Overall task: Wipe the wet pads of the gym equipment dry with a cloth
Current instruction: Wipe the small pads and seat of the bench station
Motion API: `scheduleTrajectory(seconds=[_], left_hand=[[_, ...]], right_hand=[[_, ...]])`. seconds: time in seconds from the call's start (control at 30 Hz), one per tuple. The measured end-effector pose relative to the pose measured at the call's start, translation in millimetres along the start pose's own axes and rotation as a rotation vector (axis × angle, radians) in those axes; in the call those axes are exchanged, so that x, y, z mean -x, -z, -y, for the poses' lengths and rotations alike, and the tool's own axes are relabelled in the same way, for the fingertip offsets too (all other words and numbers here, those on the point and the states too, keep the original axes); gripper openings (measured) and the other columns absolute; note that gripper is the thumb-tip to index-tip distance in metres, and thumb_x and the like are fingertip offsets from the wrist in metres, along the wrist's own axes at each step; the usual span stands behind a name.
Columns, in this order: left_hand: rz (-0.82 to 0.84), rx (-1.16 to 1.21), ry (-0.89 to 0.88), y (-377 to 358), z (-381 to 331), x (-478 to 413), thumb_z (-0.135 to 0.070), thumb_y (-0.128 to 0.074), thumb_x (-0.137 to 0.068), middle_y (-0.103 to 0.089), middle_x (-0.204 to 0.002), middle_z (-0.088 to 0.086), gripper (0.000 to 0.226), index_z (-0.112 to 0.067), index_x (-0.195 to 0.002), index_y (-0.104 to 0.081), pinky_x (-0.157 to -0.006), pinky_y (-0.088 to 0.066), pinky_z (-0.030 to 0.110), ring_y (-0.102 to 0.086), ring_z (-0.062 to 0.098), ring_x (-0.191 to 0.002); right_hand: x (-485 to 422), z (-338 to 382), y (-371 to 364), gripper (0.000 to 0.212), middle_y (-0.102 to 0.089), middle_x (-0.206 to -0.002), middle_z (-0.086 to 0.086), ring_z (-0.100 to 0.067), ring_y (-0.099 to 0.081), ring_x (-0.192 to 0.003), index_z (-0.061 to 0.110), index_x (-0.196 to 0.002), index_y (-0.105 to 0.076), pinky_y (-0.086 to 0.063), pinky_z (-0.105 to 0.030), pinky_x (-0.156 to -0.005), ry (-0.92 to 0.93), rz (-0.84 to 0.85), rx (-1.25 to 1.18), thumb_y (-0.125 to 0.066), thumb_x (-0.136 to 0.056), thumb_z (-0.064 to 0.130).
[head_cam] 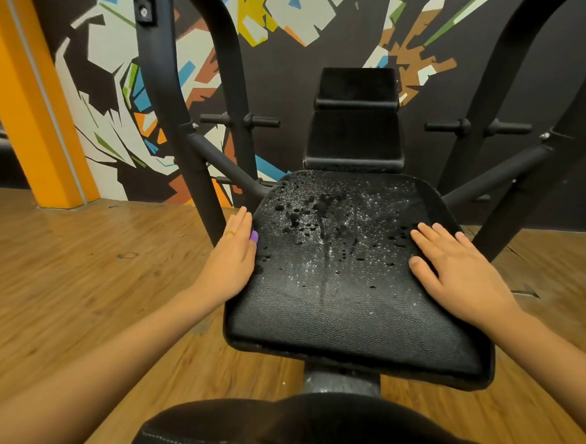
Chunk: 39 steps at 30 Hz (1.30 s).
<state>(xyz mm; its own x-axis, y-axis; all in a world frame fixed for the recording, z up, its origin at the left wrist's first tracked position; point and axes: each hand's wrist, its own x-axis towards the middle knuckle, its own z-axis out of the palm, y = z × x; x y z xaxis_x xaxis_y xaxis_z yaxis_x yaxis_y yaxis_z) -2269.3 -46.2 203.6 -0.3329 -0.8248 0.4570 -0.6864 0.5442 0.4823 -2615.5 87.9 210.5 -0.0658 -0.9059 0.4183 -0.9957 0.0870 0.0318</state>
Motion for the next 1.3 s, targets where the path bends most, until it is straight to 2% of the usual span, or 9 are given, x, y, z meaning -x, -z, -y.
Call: scheduleTrajectory(seconds=[0.13,0.4,0.5,0.57,0.67,0.9,1.1,1.24,1.3], left_hand=[[-0.028,0.009,-0.031,-1,3,45,-0.026,-0.030,-0.110,0.001,-0.166,-0.008,0.057,-0.011,-0.161,-0.011,-0.117,0.002,0.015,0.004,0.005,-0.151],[0.066,-0.028,-0.043,-1,6,-36,-0.023,-0.033,-0.111,-0.007,-0.170,0.005,0.055,-0.007,-0.161,-0.018,-0.126,-0.007,0.036,-0.003,0.022,-0.156],[0.097,-0.021,-0.009,1,3,-67,-0.021,-0.033,-0.111,-0.009,-0.169,0.007,0.053,-0.006,-0.160,-0.019,-0.124,-0.008,0.033,-0.005,0.023,-0.156],[0.108,-0.012,-0.012,1,2,-69,-0.020,-0.033,-0.111,-0.008,-0.169,0.006,0.053,-0.008,-0.160,-0.018,-0.123,-0.006,0.032,-0.004,0.023,-0.156],[0.095,0.017,-0.018,3,3,-45,-0.022,-0.032,-0.111,-0.006,-0.170,0.000,0.054,-0.013,-0.162,-0.015,-0.123,-0.005,0.031,-0.001,0.020,-0.156],[0.057,0.036,-0.122,7,14,29,-0.029,-0.033,-0.109,-0.007,-0.166,-0.014,0.056,-0.017,-0.161,-0.018,-0.119,-0.003,0.019,0.000,0.006,-0.154],[0.131,0.015,-0.062,8,7,-40,-0.023,-0.032,-0.111,-0.009,-0.169,0.001,0.053,-0.011,-0.160,-0.018,-0.121,-0.005,0.026,-0.004,0.019,-0.156],[0.213,0.024,-0.027,12,-6,-90,-0.016,-0.032,-0.111,-0.024,-0.164,0.014,0.046,0.003,-0.153,-0.030,-0.116,-0.017,0.026,-0.024,0.026,-0.150],[0.248,0.031,-0.013,14,-10,-99,-0.018,-0.032,-0.111,-0.020,-0.166,0.012,0.049,-0.001,-0.156,-0.026,-0.119,-0.014,0.028,-0.019,0.024,-0.153]], right_hand=[[0,1,1,0.086,-0.026,-0.165,0.000,-0.018,-0.017,-0.154,0.018,-0.158,-0.032,-0.009,-0.037,-0.124,0.003,0.004,0.016,-0.004,-0.090,0.064],[2,2,3,0.070,-0.024,-0.166,0.001,-0.017,-0.016,-0.154,0.019,-0.158,-0.029,-0.009,-0.037,-0.124,-0.007,-0.003,0.011,-0.015,-0.101,0.057],[1,2,4,0.064,-0.022,-0.166,0.001,-0.016,-0.014,-0.155,0.020,-0.159,-0.028,-0.008,-0.037,-0.125,-0.005,0.012,0.005,-0.024,-0.104,0.052],[1,0,2,0.070,-0.025,-0.165,0.001,-0.017,-0.016,-0.154,0.019,-0.158,-0.031,-0.011,-0.039,-0.125,-0.004,0.004,0.001,-0.018,-0.101,0.057],[1,0,1,0.082,-0.026,-0.165,0.000,-0.018,-0.018,-0.154,0.018,-0.157,-0.033,-0.012,-0.040,-0.125,-0.004,0.004,0.002,-0.008,-0.092,0.061],[1,2,-1,0.081,-0.031,-0.163,-0.002,-0.022,-0.023,-0.153,0.016,-0.156,-0.037,-0.015,-0.041,-0.123,-0.001,-0.013,0.029,-0.006,-0.093,0.057],[0,2,-1,0.078,-0.034,-0.162,-0.004,-0.023,-0.026,-0.152,0.015,-0.154,-0.039,-0.018,-0.043,-0.123,-0.005,-0.017,0.032,-0.009,-0.095,0.055],[0,3,0,0.080,-0.030,-0.164,-0.002,-0.021,-0.022,-0.153,0.016,-0.156,-0.036,-0.014,-0.040,-0.123,-0.010,-0.011,0.029,-0.007,-0.093,0.057],[1,3,0,0.081,-0.029,-0.164,-0.002,-0.021,-0.021,-0.153,0.016,-0.156,-0.035,-0.013,-0.040,-0.124,-0.010,-0.006,0.027,-0.007,-0.093,0.057]])
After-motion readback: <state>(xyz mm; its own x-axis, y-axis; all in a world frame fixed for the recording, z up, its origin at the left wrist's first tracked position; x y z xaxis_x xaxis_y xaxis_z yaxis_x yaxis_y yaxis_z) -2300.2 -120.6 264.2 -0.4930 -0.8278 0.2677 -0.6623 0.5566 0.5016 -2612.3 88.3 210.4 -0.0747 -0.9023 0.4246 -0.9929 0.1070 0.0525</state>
